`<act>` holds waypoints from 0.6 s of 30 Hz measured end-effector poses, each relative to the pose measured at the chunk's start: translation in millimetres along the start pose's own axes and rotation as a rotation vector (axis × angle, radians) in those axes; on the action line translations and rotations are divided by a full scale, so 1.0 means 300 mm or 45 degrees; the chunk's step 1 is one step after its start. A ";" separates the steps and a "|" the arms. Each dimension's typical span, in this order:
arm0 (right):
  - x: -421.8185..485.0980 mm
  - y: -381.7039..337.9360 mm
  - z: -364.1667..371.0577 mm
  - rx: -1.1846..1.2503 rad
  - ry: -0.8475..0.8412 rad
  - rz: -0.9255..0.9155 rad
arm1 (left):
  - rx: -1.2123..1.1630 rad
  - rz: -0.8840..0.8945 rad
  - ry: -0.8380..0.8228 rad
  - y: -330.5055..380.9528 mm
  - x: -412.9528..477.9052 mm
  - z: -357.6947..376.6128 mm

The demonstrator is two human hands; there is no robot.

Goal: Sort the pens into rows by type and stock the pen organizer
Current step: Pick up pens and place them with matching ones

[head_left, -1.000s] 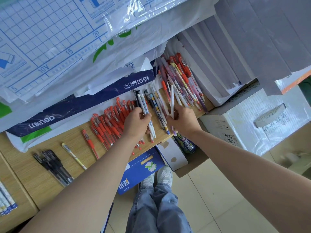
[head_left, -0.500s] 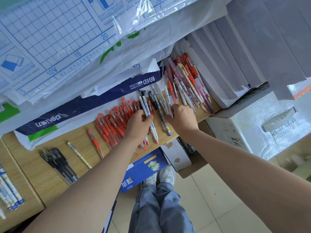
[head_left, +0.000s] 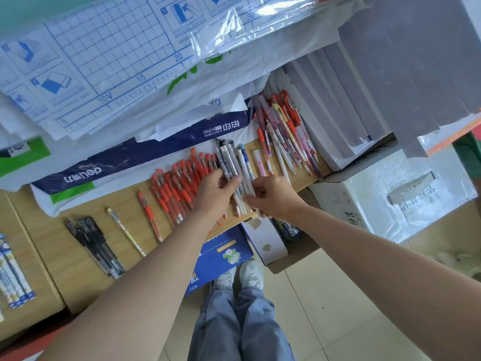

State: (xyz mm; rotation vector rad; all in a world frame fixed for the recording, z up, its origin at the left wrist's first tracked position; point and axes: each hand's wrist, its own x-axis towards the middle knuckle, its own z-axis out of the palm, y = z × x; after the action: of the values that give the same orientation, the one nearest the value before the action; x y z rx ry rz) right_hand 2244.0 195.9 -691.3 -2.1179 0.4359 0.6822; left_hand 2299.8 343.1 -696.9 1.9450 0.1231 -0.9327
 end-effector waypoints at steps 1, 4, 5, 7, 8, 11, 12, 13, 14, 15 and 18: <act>-0.006 -0.013 0.008 -0.041 -0.020 -0.023 | 0.003 0.009 0.013 -0.010 -0.017 -0.012; -0.026 -0.063 0.040 -0.118 -0.098 -0.060 | -0.062 -0.030 0.078 -0.045 -0.078 -0.054; -0.034 -0.082 0.052 -0.087 -0.123 -0.075 | -0.092 -0.059 0.106 -0.057 -0.102 -0.073; -0.056 -0.131 0.080 -0.016 -0.136 -0.110 | -0.147 -0.073 0.166 -0.091 -0.149 -0.124; -0.064 -0.155 0.098 0.008 -0.137 -0.126 | -0.173 -0.071 0.191 -0.111 -0.175 -0.151; -0.090 -0.235 0.172 -0.030 -0.190 -0.183 | -0.226 -0.073 0.302 -0.185 -0.262 -0.248; -0.099 -0.264 0.204 -0.079 -0.227 -0.197 | -0.243 -0.082 0.335 -0.212 -0.297 -0.283; -0.108 -0.293 0.238 -0.123 -0.264 -0.210 | -0.267 -0.100 0.353 -0.240 -0.334 -0.317; -0.119 -0.322 0.274 -0.164 -0.302 -0.223 | -0.298 -0.115 0.370 -0.272 -0.370 -0.350; -0.132 -0.351 0.312 -0.200 -0.338 -0.238 | -0.325 -0.138 0.394 -0.303 -0.404 -0.378; -0.163 -0.429 0.439 -0.251 -0.425 -0.286 | -0.356 -0.143 0.479 -0.405 -0.499 -0.465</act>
State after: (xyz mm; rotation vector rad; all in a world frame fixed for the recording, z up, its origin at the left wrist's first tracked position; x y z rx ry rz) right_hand 2231.7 380.8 -646.5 -2.1378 -0.0541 0.9549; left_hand 2218.7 561.5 -648.3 1.8422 0.5553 -0.5740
